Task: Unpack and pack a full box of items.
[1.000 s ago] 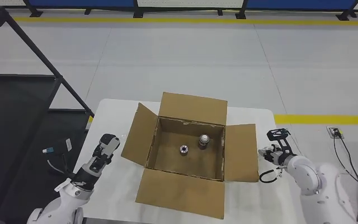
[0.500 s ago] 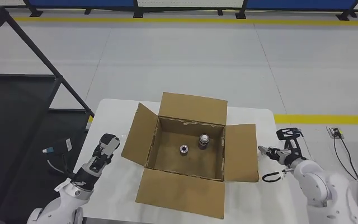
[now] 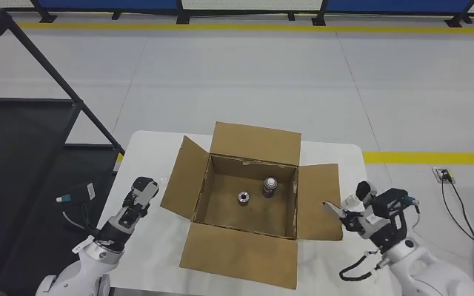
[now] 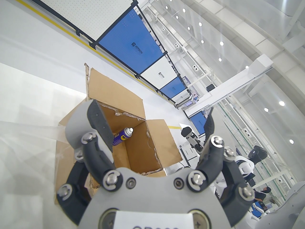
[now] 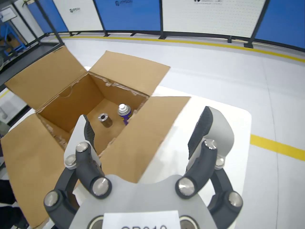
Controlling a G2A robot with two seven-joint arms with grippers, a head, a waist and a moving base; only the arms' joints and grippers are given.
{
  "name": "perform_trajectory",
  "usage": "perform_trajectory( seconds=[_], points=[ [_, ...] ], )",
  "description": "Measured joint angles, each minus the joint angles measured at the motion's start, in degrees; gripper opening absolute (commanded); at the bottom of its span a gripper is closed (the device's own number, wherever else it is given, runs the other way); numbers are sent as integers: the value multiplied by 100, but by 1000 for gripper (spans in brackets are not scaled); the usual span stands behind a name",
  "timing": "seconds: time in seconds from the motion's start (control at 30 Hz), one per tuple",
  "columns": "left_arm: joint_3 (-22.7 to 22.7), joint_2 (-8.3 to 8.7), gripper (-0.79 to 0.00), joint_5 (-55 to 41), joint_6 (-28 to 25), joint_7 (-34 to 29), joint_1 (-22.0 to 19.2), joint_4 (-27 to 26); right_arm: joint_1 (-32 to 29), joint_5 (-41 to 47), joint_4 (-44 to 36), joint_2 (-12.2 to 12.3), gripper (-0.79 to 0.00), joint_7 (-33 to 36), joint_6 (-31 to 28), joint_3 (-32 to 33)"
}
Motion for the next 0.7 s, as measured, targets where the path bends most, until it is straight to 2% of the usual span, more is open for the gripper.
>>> perform_trajectory(
  seconds=[0.13,0.27,0.5,0.7],
  points=[
    [-20,1,0,2,23,79,41,-16,587,-341,-56,1,0,844,61,-778],
    [-145,11,0,-81,-23,193,168,-20,1521,-305,389,-34,0,1752,63,-1592],
    [-341,23,0,-354,-115,279,407,-32,3455,78,1860,-254,0,3196,674,-3028],
    [-340,24,0,-348,-116,279,407,-33,4768,579,3403,-496,0,3886,1106,-3852]
  ],
)
